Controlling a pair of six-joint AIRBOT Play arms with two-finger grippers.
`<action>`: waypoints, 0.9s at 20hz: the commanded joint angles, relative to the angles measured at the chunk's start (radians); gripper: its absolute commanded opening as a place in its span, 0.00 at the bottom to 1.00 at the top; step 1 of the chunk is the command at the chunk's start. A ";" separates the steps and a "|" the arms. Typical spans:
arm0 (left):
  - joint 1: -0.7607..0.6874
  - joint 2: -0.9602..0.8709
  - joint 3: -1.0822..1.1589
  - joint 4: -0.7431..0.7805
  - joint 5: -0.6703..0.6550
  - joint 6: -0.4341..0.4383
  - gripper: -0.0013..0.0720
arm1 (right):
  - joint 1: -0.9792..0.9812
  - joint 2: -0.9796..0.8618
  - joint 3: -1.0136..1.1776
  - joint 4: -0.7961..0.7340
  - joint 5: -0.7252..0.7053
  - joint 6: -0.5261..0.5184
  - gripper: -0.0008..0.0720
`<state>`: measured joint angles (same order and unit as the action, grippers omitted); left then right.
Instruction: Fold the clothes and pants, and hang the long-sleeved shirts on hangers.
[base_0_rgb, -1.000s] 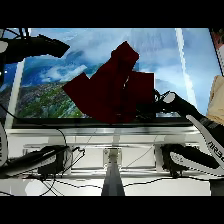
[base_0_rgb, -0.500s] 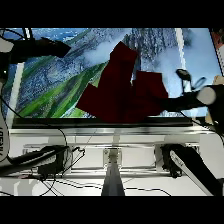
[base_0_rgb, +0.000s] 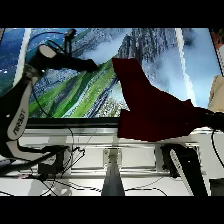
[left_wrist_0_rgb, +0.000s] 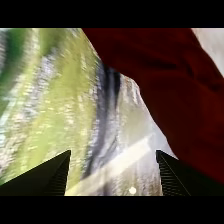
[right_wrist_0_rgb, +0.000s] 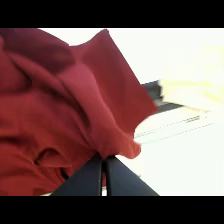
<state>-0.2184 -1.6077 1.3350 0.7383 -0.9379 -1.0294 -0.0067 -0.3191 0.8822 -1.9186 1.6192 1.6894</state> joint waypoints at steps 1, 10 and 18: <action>-0.121 -0.121 0.000 -0.123 0.150 -0.020 0.82 | -0.006 0.019 0.003 -0.044 -0.048 0.001 0.03; -0.193 -0.327 0.092 -0.232 0.430 -0.091 0.82 | -0.006 0.017 0.003 -0.026 -0.208 0.001 0.03; -0.208 -0.492 0.316 -0.231 0.419 -0.179 0.50 | -0.006 0.017 0.003 0.004 -0.206 0.001 0.03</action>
<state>-0.4236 -2.0506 1.5940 0.5056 -0.5205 -1.1599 -0.0120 -0.3019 0.8837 -1.9324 1.4181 1.6905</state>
